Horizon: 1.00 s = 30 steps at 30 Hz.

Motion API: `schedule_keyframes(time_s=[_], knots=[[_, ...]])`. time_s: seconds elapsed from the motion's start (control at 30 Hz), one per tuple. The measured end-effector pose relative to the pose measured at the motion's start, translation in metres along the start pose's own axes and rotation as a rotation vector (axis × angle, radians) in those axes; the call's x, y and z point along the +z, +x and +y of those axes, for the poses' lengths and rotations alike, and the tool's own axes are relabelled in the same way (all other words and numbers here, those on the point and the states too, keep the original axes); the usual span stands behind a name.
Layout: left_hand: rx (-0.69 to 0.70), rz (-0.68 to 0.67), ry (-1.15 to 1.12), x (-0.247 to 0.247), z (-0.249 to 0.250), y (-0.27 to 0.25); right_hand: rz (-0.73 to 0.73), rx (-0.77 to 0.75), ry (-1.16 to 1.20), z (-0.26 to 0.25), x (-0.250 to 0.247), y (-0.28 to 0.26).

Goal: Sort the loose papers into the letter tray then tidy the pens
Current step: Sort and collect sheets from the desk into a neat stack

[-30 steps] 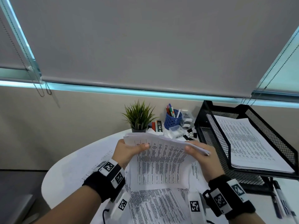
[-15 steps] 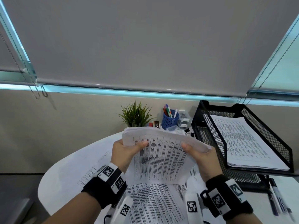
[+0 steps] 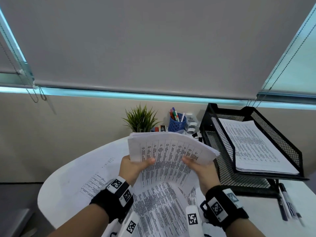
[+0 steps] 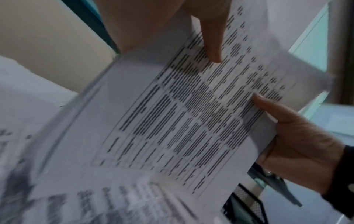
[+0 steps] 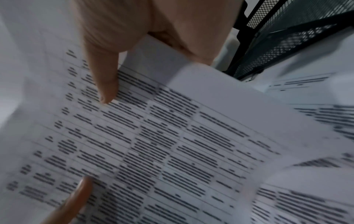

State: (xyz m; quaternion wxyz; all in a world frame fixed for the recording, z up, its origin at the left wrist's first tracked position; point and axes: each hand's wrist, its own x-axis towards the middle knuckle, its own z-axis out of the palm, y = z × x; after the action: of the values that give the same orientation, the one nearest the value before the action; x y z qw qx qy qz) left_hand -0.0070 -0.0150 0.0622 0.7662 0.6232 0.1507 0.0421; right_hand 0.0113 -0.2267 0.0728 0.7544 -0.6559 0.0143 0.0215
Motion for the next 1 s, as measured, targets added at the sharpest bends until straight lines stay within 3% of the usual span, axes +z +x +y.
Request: schedule_keyframes(time_s=[0.43,0.73,0.9,1.0], knots=[[-0.02,0.017,0.138,0.001,-0.018,0.0,0.032,0.142,-0.092,0.022,0.001,-0.002],[-0.033,-0.148,0.183,0.009,-0.018,0.009,0.157,0.143,-0.144,-0.001,-0.017,0.01],[-0.082,-0.323,0.347,0.015,-0.03,-0.007,0.187,0.102,-0.105,-0.024,-0.041,0.02],[-0.139,-0.353,0.266,0.026,-0.031,-0.015,0.195,0.06,-0.113,-0.035,-0.054,0.024]])
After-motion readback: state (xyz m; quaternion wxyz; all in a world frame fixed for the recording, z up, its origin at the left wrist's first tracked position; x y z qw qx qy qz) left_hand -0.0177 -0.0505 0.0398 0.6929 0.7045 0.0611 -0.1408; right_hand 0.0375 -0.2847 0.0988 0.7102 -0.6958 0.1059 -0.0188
